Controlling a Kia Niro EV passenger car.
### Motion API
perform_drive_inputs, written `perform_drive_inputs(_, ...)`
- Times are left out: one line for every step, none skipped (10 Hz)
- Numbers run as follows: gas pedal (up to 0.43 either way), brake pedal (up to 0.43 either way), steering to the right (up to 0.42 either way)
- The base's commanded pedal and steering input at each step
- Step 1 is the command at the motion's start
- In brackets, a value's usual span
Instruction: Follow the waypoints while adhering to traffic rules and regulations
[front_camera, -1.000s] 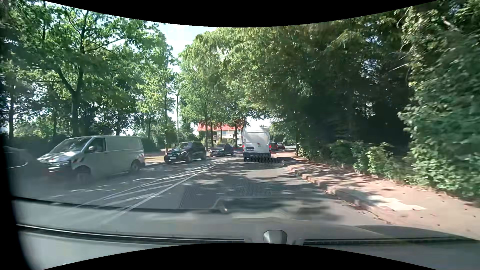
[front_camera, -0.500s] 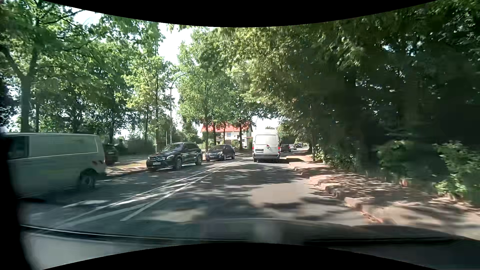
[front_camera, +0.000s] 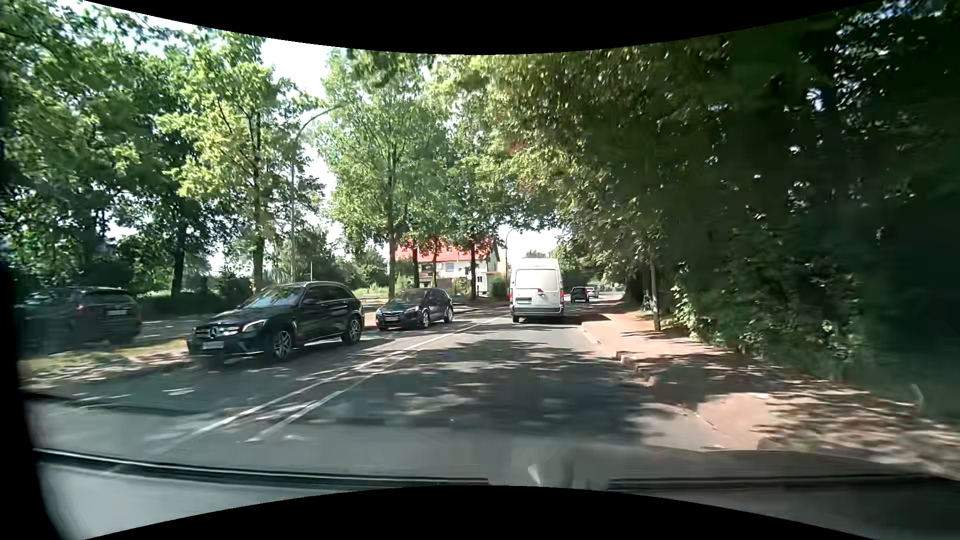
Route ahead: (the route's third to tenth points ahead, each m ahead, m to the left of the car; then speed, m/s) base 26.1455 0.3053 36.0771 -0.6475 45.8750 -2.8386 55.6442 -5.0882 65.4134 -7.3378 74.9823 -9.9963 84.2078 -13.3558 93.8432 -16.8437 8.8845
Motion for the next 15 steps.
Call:
perform_drive_inputs(0.287, 0.006, 0.023)
perform_drive_inputs(0.287, 0.006, 0.025)
perform_drive_inputs(0.287, 0.006, 0.024)
perform_drive_inputs(0.287, 0.006, 0.024)
perform_drive_inputs(0.287, 0.006, 0.024)
perform_drive_inputs(0.287, 0.006, 0.022)
perform_drive_inputs(0.287, 0.006, 0.022)
perform_drive_inputs(0.287, 0.006, 0.022)
perform_drive_inputs(0.287, 0.006, 0.024)
perform_drive_inputs(0.280, 0.006, 0.028)
perform_drive_inputs(0.268, 0.006, 0.032)
perform_drive_inputs(0.260, 0.006, 0.033)
perform_drive_inputs(0.248, 0.006, 0.032)
perform_drive_inputs(0.228, 0.006, 0.033)
perform_drive_inputs(0.197, 0.006, 0.033)
